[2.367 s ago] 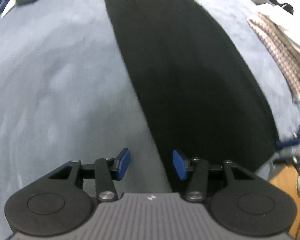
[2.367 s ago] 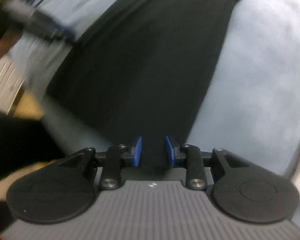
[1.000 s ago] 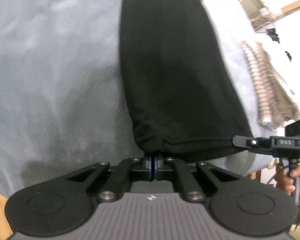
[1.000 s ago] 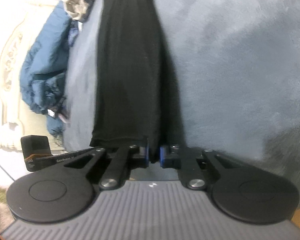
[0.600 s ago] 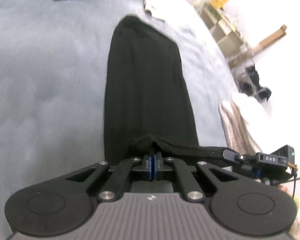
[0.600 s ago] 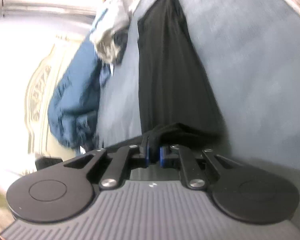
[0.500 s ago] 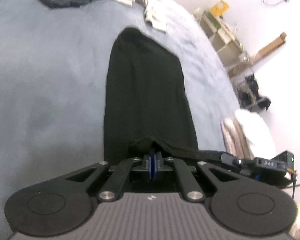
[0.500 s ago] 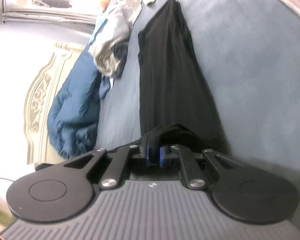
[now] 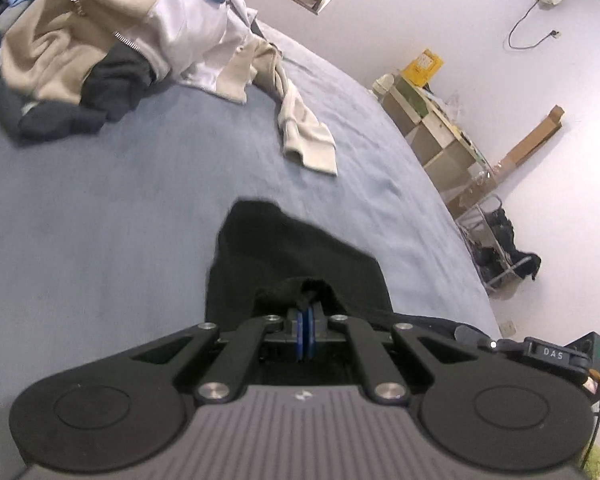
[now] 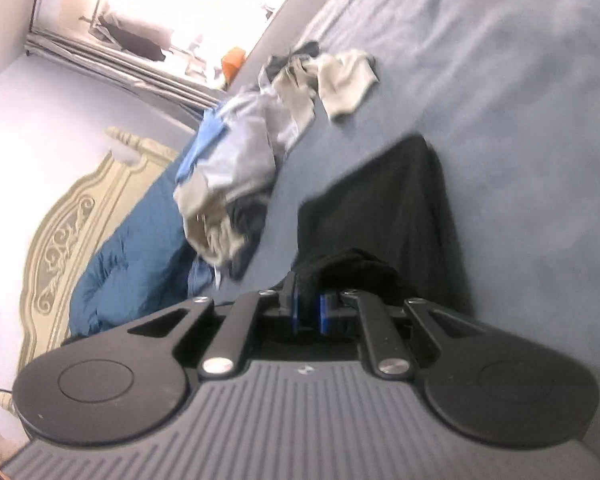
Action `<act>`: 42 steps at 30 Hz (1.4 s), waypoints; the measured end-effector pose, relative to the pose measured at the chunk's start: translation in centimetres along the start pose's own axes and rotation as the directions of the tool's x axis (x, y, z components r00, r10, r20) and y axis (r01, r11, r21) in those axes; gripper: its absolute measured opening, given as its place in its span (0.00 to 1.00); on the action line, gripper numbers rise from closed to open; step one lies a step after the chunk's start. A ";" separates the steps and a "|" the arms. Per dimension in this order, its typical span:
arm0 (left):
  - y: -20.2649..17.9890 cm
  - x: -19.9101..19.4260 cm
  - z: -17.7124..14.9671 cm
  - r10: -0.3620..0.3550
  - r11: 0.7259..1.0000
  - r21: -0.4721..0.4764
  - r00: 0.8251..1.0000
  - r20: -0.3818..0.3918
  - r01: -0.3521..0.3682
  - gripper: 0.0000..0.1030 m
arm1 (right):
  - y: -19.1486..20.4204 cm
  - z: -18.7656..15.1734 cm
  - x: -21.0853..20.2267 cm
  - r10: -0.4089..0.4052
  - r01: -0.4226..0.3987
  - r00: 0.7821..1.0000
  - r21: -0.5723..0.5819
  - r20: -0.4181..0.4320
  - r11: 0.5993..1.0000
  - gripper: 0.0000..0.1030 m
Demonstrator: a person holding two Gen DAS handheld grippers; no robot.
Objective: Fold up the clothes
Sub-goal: 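Lift the hem end and fold it over toward the collar with both grippers, then open both grippers to release the folded shirt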
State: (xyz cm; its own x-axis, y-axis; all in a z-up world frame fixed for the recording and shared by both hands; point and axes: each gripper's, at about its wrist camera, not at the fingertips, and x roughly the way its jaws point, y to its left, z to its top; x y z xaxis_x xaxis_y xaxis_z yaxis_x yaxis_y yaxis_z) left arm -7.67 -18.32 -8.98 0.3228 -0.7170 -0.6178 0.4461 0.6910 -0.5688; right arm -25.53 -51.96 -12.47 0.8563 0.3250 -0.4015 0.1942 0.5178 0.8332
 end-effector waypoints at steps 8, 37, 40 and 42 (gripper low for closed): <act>1.5 5.6 3.9 0.016 1.000 -0.026 1.000 0.021 -0.015 0.03 | -1.9 4.9 4.7 0.026 -0.025 1.000 -0.012 0.002 1.000 0.07; 1.9 13.4 4.8 0.031 0.981 0.196 0.985 -0.167 0.003 0.23 | -4.3 9.5 12.1 0.057 -0.072 0.974 -0.060 -0.221 0.996 0.48; 2.4 14.2 4.9 0.066 0.990 0.134 0.985 -0.157 -0.045 0.12 | -5.3 10.4 13.2 -0.094 0.084 0.982 -0.070 -0.161 0.994 0.27; 2.9 12.2 5.4 0.067 0.995 0.079 0.992 -0.107 -0.059 0.30 | -4.5 11.0 11.6 -0.140 0.132 0.987 -0.096 -0.076 0.986 0.27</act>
State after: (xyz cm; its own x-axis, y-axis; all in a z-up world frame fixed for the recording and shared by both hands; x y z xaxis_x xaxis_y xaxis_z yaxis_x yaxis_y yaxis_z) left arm 2.12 -25.61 -15.23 0.2608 -0.6551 -0.7091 0.4906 0.7225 -0.4871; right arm -11.18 -59.23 -16.66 0.7818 0.3084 -0.5419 0.2589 0.6301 0.7321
